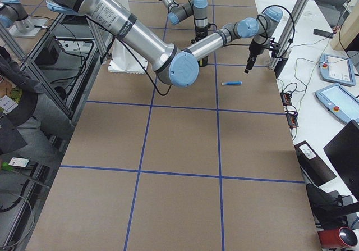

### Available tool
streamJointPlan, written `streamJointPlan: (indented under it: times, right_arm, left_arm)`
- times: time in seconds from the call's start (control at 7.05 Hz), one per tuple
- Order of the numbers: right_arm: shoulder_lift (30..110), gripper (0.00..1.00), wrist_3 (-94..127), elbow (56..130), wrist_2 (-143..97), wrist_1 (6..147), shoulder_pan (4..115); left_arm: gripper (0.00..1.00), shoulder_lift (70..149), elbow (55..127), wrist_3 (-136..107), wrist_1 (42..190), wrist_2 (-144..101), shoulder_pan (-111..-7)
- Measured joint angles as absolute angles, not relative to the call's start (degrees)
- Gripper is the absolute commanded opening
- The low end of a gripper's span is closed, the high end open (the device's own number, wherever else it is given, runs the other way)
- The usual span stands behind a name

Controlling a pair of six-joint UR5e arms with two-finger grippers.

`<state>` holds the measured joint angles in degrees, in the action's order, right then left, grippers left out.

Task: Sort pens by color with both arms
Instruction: 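Grasp the red-capped marker with the left gripper while the right arm withdraws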

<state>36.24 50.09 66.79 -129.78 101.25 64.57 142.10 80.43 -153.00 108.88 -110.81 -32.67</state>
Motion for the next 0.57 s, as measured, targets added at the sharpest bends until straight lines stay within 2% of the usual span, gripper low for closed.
streamJointPlan:
  times: [0.28,0.57]
  right_arm:
    - [41.66,0.96,50.78,74.49,-126.44,99.67,68.45]
    - [45.86,0.96,50.61,79.12,-126.2,97.19,71.95]
  left_arm:
    - [0.01,142.11,80.54,-153.02,108.82,-110.73,-32.75]
    - [0.0,142.26,81.3,-152.86,108.73,-110.74,-33.15]
